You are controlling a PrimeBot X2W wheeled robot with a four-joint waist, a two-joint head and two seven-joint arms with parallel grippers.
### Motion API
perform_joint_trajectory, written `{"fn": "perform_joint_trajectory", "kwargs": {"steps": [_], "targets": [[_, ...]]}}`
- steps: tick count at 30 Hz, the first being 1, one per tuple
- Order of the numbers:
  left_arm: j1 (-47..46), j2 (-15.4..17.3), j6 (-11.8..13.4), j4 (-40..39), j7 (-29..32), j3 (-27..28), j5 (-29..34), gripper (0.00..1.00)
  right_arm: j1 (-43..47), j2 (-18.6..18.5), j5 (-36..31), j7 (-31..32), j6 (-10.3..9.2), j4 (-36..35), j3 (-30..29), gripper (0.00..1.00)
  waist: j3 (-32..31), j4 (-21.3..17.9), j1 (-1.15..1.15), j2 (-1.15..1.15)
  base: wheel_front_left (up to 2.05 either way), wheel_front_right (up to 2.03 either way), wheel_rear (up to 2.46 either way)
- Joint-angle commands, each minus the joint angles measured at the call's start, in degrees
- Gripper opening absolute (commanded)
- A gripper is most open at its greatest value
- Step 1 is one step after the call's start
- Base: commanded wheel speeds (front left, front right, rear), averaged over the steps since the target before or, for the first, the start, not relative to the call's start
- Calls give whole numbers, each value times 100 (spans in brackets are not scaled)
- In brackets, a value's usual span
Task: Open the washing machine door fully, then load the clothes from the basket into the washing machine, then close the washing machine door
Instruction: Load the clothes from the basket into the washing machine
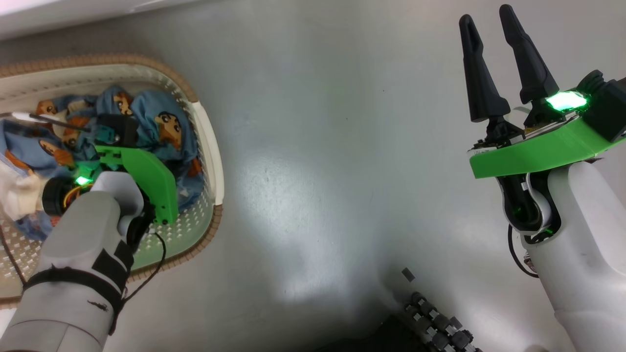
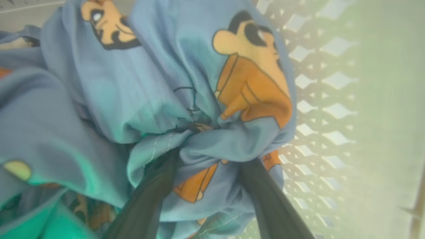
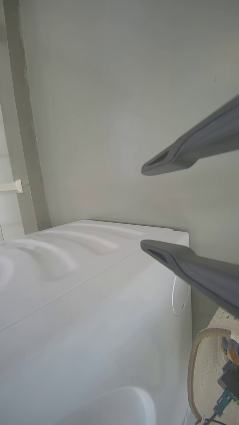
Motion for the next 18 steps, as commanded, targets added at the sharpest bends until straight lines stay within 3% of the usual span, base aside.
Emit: {"fn": "perform_joint_trajectory", "kwargs": {"steps": [1, 18], "targets": [[14, 140, -12, -4, -80, 53, -93, 0, 162, -16, -28, -45, 26, -95, 53, 100, -31, 3, 0, 0, 0, 0, 0], [766, 47, -12, -806, -922, -332, -1051, 0, 215, -44, -38, -45, 26, 17, 75, 100, -966, 245, 0, 0, 0, 0, 0]]}}
